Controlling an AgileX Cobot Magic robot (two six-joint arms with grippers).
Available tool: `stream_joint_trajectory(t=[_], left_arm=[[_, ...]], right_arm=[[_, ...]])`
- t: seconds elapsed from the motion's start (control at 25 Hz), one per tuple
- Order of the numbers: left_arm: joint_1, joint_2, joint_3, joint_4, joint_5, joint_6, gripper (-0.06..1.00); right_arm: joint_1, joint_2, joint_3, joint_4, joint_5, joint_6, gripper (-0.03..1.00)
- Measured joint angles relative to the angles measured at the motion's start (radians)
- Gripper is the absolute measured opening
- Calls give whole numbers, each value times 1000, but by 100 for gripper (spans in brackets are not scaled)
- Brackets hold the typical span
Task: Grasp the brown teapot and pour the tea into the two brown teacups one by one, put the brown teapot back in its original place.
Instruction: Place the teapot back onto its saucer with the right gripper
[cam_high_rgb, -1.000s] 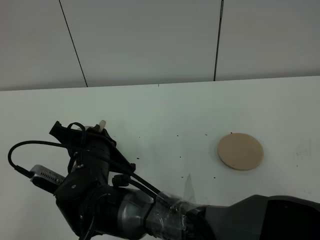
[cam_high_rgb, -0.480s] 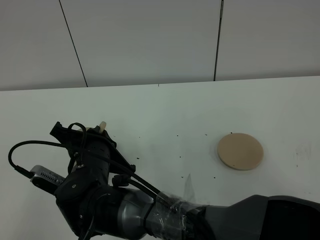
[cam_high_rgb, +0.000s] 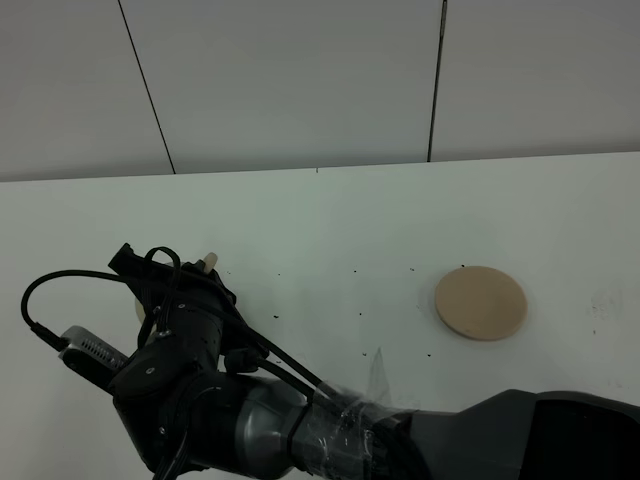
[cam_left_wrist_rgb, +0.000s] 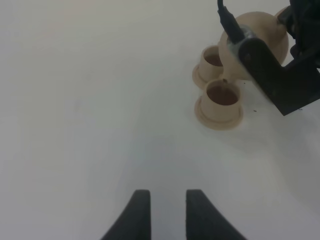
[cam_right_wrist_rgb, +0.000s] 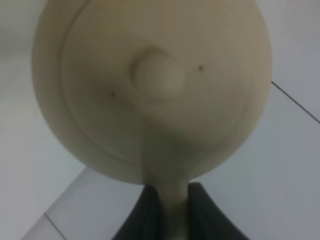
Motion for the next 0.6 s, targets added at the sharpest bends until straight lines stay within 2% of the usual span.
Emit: stream_joint_trajectory(t=[0.36,0.6], left_arm=[[0,0,0,0,0,-2,24],[0,0,0,0,0,-2,24]], right_arm=[[-15,0,0,75,21,16,9],[-27,-1,-77,229,107,-15,9]])
